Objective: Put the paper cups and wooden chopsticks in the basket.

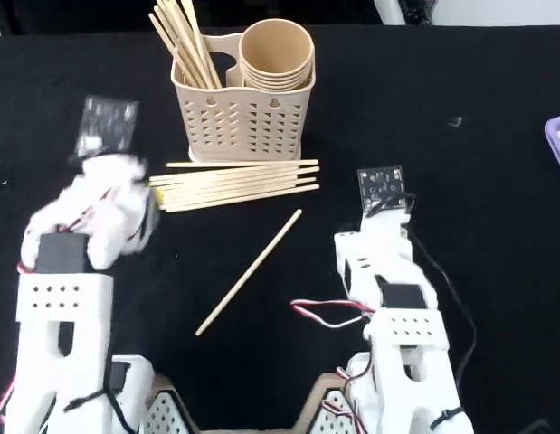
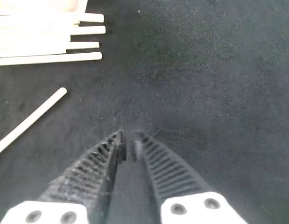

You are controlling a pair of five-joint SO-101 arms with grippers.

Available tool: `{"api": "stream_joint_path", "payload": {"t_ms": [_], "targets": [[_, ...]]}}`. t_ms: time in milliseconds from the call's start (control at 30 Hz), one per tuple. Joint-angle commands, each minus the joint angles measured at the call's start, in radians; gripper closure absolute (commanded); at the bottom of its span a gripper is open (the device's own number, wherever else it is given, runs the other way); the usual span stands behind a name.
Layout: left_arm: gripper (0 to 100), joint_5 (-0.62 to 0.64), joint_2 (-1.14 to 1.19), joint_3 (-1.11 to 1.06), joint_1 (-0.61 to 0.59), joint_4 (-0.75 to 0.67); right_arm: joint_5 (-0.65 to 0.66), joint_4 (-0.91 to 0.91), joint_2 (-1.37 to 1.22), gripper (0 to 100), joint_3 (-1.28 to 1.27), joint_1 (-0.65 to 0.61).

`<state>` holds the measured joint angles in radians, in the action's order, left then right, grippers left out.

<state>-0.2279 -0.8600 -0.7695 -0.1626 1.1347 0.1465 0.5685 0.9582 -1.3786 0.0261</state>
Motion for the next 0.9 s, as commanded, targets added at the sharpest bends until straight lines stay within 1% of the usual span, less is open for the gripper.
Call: {"api": "stream_joint_path", "payload": {"t_ms": [0, 67, 167, 233, 267, 300, 400, 467, 533, 600, 700, 867], "targets": [[82, -0.141, -0.031, -0.199, -0.176, 0.040, 0.014, 0.213, -0.002, 86.8, 0.200, -0.014], [83, -0.199, -0.034, -0.289, -0.265, 0.040, 0.069, 0.318, -0.004, 87.7, 0.292, -0.034], [83, -0.218, -0.034, -0.371, -0.369, 0.038, 0.265, 0.454, -0.005, 88.1, 0.387, -0.135], [83, -0.216, -0.034, -0.414, -0.397, 0.018, 0.396, 0.511, -0.005, 88.1, 0.406, -0.221], [83, -0.215, -0.034, -0.433, -0.398, 0.006, 0.442, 0.517, -0.005, 88.1, 0.404, -0.258], [83, -0.215, -0.034, -0.456, -0.395, -0.008, 0.457, 0.514, -0.005, 88.1, 0.404, -0.293], [83, -0.181, -0.034, -0.527, -0.375, -0.069, 0.454, 0.468, -0.016, 88.0, 0.404, -0.382], [83, -0.160, -0.034, -0.544, -0.367, -0.094, 0.460, 0.446, -0.079, 88.0, 0.414, -0.436], [83, -0.133, -0.034, -0.550, -0.367, -0.098, 0.482, 0.448, -0.197, 88.0, 0.447, -0.485], [83, -0.107, -0.032, -0.552, -0.369, -0.100, 0.551, 0.470, -0.341, 87.9, 0.513, -0.506], [83, -0.104, -0.023, -0.553, -0.369, -0.101, 0.657, 0.532, -0.532, 87.9, 0.650, -0.509], [83, -0.104, -0.023, -0.553, -0.371, -0.101, 0.870, 0.666, -0.717, 87.9, 0.785, -0.543]]}}
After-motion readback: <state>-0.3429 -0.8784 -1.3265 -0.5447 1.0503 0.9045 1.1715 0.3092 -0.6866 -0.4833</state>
